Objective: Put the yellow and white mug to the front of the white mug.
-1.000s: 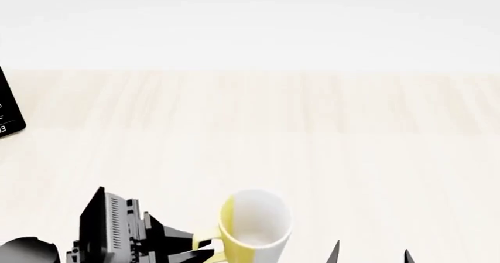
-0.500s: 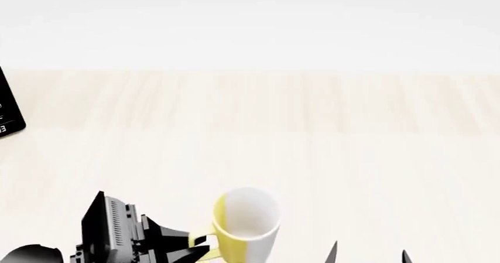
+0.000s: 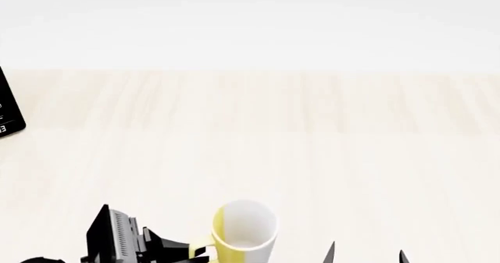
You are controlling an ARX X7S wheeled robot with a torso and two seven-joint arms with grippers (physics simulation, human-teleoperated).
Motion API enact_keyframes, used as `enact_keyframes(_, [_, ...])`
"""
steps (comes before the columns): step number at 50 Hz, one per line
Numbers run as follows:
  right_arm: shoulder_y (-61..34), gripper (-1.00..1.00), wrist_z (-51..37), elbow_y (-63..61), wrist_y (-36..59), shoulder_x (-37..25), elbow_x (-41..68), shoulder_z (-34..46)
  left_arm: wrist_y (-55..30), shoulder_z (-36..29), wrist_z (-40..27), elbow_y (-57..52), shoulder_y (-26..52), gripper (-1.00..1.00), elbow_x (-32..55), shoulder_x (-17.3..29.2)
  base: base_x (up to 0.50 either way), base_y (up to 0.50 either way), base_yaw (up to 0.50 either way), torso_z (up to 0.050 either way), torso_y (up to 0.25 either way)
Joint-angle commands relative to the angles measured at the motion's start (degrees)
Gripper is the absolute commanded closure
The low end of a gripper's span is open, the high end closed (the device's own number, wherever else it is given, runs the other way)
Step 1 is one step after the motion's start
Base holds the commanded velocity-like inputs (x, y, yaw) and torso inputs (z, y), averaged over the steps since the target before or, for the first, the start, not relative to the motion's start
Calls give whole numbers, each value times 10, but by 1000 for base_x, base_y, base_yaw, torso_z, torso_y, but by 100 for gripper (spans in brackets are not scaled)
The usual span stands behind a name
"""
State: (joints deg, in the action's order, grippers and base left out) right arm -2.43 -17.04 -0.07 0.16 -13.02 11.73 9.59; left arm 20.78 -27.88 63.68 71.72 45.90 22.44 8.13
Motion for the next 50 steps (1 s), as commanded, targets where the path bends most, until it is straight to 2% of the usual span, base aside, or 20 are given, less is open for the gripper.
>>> enact_keyframes(1, [-1, -100, -2, 2, -2, -2, 2, 3, 9, 11, 6, 32, -4, 100, -27, -13, 0, 0, 0, 0, 0])
enact_keyframes(28, [0, -100, -8, 0, -2, -7, 6, 8, -1, 119, 19, 32, -16, 100, -135, -23, 0, 0, 0, 0, 0])
enact_keyframes(32, [0, -100, -8, 0, -2, -7, 7, 8, -6, 127, 0, 32, -16, 100, -152, -25, 0, 0, 0, 0, 0])
enact_keyframes(33, [0, -100, -9, -1, -2, -8, 7, 9, -22, 132, 0, 32, -14, -100, -151, -26, 0, 0, 0, 0, 0])
enact_keyframes(50, [-1, -100, -11, 0, -3, -10, 10, 12, -20, 175, 10, 32, -11, -100, -174, -30, 0, 0, 0, 0, 0])
